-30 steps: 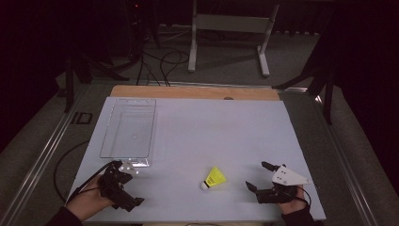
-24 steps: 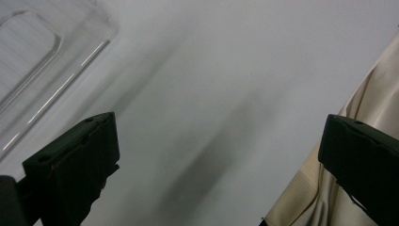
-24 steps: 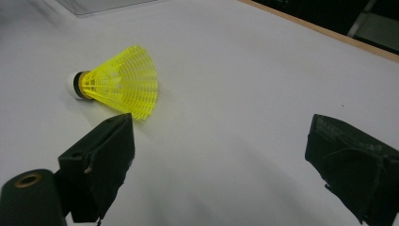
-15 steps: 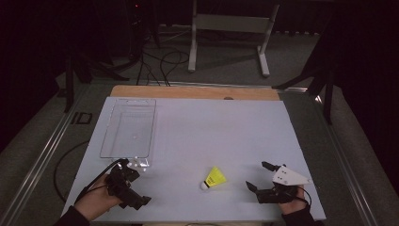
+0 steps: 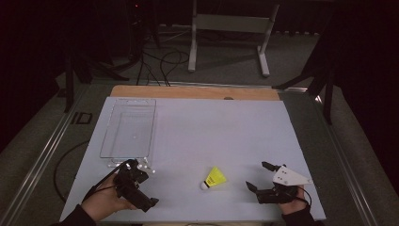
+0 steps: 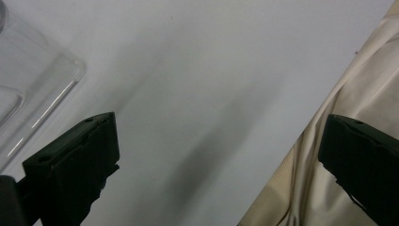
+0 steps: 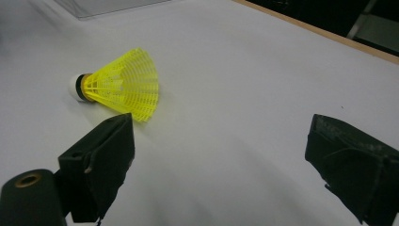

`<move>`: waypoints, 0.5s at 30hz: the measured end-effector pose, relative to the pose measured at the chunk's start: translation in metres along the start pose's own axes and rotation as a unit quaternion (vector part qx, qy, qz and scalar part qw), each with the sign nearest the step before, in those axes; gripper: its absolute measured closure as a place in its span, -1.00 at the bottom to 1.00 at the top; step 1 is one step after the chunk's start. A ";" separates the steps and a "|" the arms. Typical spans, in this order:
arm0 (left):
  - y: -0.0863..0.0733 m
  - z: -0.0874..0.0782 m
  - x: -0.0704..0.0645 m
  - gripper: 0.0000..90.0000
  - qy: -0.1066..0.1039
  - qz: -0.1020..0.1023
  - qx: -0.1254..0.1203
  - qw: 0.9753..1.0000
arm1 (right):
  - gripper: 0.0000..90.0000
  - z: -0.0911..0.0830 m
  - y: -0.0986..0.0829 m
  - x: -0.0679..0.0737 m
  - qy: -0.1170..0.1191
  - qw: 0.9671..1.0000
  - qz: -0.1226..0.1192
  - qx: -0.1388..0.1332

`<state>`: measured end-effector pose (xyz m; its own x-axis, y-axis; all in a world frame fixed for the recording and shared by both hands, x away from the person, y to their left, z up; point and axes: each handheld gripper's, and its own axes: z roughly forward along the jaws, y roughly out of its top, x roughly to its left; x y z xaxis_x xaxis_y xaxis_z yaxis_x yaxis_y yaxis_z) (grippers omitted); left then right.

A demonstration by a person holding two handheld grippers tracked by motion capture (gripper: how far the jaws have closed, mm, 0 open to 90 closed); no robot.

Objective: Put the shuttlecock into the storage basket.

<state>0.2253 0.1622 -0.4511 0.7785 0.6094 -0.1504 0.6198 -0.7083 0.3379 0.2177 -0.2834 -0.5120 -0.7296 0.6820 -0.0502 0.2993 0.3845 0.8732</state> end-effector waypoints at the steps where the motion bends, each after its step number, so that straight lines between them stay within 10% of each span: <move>1: 0.001 0.000 -0.001 -1.00 0.001 0.001 0.000 1.000 | -0.80 0.000 0.000 0.000 0.000 1.000 0.000 0.000; 15: 0.017 0.003 -0.009 -1.00 -0.004 0.001 0.017 1.000 | -0.80 -0.001 0.001 0.001 0.000 1.000 0.001 -0.003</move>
<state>0.2289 0.1438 -0.4467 0.7798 0.6057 -0.1579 0.6219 -0.7211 0.3054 0.2167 -0.2828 -0.5108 -0.7285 0.6834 -0.0480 0.2977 0.3789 0.8762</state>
